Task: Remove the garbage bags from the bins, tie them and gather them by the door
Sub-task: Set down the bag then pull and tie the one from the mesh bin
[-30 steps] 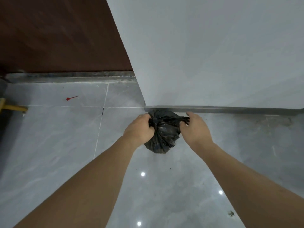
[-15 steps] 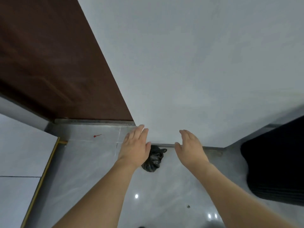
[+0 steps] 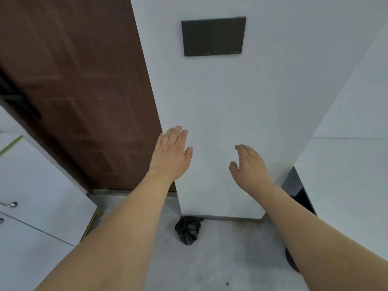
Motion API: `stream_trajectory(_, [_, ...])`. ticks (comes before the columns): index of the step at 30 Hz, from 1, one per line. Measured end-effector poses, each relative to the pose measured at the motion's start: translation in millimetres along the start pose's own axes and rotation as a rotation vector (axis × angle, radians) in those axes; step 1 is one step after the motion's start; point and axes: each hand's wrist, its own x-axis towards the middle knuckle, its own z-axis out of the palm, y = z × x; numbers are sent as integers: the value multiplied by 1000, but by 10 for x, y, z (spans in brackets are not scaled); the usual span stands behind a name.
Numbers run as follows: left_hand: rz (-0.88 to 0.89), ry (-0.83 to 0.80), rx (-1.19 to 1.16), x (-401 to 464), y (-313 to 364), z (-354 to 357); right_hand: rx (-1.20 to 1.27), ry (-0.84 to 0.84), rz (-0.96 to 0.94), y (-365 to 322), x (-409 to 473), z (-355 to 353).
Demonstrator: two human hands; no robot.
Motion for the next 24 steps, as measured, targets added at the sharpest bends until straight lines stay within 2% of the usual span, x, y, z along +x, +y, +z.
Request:
stream_trajectory(9, [99, -13, 3, 31, 199, -130, 15, 75, 74, 56, -226, -228])
stream_trajectory(16, [273, -119, -107, 245, 575, 135, 34, 137, 311, 319, -580, -303])
stream_trajectory(24, [532, -178, -196, 91, 1604, 314, -30, 270, 606, 852, -1565, -656])
